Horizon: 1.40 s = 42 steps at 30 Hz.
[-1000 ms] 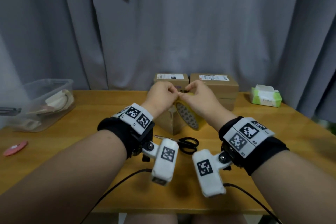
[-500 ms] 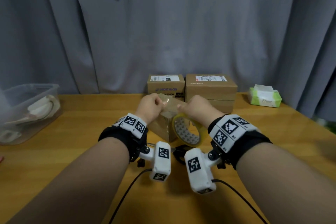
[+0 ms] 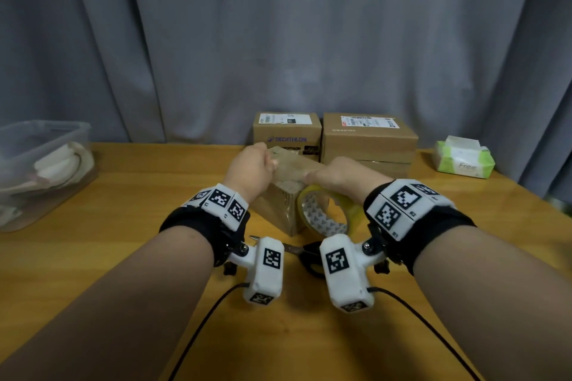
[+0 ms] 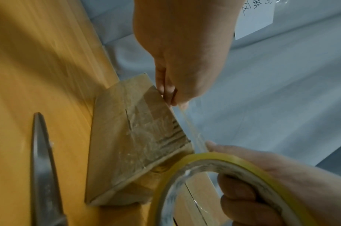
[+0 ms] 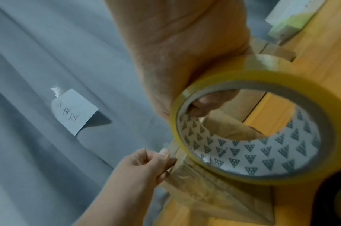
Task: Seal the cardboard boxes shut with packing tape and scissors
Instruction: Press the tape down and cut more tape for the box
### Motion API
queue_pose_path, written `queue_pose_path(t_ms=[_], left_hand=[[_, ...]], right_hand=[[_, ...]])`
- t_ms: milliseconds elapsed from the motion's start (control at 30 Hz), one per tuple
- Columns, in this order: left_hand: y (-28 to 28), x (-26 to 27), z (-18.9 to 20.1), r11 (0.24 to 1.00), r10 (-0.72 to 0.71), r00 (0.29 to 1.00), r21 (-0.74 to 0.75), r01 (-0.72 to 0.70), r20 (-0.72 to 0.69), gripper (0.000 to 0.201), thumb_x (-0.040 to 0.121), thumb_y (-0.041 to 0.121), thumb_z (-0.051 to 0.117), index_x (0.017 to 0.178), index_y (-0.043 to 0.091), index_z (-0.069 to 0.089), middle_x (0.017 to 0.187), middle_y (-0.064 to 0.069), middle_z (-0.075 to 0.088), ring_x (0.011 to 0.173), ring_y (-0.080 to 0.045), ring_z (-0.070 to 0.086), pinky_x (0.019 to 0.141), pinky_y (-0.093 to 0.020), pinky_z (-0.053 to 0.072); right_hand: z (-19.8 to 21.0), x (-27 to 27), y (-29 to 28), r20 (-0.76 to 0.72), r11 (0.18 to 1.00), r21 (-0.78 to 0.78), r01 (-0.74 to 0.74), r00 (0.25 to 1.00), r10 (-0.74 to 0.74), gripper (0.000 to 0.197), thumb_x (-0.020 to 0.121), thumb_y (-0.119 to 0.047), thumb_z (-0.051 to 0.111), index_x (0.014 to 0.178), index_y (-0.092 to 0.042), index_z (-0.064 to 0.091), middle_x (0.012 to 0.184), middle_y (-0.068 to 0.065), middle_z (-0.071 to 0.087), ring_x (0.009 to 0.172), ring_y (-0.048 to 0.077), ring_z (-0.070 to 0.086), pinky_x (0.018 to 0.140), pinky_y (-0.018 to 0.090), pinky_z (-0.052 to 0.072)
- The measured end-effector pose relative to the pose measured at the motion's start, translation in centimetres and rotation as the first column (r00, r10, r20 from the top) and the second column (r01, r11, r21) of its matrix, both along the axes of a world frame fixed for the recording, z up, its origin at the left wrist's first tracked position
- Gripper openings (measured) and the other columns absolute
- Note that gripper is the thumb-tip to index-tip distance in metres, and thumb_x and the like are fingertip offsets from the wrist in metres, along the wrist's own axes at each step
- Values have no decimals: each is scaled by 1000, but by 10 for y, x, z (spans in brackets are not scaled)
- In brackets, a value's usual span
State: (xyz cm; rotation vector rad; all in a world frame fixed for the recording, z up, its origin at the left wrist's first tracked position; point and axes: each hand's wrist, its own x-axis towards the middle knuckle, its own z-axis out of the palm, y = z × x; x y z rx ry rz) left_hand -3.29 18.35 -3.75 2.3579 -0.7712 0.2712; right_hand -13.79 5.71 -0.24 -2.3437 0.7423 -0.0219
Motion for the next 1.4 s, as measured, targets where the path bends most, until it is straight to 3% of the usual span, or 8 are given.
queue_pose_path(t_ms=[100, 400, 633, 767, 967, 1133, 1267, 1400], left_hand=[[0, -4, -4, 1000, -9, 1000, -12, 9, 9, 25, 94, 26, 55, 73, 15, 47, 99, -1, 40, 72, -10, 43, 80, -20, 35], [6, 2, -3, 1000, -24, 999, -9, 23, -49, 27, 92, 24, 58, 67, 18, 48, 100, -2, 43, 85, -13, 45, 86, -22, 34], [2, 0, -3, 1000, -26, 998, 16, 27, -52, 26, 92, 21, 58, 68, 16, 48, 104, -3, 42, 87, -14, 46, 89, -24, 36], [-2, -5, 2, 993, -20, 999, 113, 24, -35, 16, 93, 20, 56, 90, 5, 54, 120, -10, 40, 95, -18, 49, 93, -25, 37], [10, -5, 9, 974, 178, 984, 147, -174, -20, 74, 88, 32, 63, 145, 9, 23, 142, -16, 25, 125, -37, 36, 104, -39, 34], [11, -28, 6, 903, -329, 940, 320, 287, 86, 35, 101, 29, 36, 123, 15, 60, 123, -5, 61, 112, -22, 57, 92, -30, 43], [13, -29, -4, 833, -267, 963, 499, 240, -18, 52, 103, 37, 17, 147, 11, 30, 155, -7, 26, 143, -20, 24, 115, -30, 18], [9, -22, -1, 872, -247, 967, 420, 252, -69, 51, 101, 43, 26, 145, 18, 35, 154, -1, 30, 143, -21, 21, 113, -35, 22]], right_hand=[[2, -6, -5, 25, 999, 44, 22, 999, -24, 59, 87, -41, 64, 128, 0, 52, 107, 13, 57, 88, 26, 52, 70, 32, 44], [1, -3, -1, -48, 1000, 31, -2, 999, 4, 60, 86, -46, 65, 126, -3, 55, 109, 13, 57, 89, 25, 51, 76, 32, 41], [-2, -1, 2, -74, 1000, 12, 8, 997, -7, 59, 85, -45, 66, 124, -2, 57, 100, 10, 53, 70, 21, 48, 56, 28, 36], [-6, -2, 0, -66, 1000, 24, 16, 998, -14, 60, 85, -47, 66, 125, -3, 54, 105, 11, 54, 90, 26, 52, 77, 33, 42], [-7, -4, 4, -67, 1000, 22, 3, 998, -2, 62, 90, -47, 60, 132, -2, 49, 128, 17, 55, 93, 26, 50, 80, 33, 41], [-8, -5, 7, -40, 998, 50, -36, 998, 38, 48, 94, -37, 57, 126, -2, 53, 107, 13, 54, 93, 26, 52, 71, 31, 42], [-13, -5, 8, 9, 991, 134, -21, 1000, 20, 39, 97, -34, 50, 122, -4, 55, 104, 12, 58, 78, 22, 54, 69, 30, 44], [-13, -10, -6, -4, 993, 112, -28, 1000, 29, 33, 100, -36, 42, 108, -7, 54, 88, 9, 58, 75, 24, 57, 71, 33, 47]])
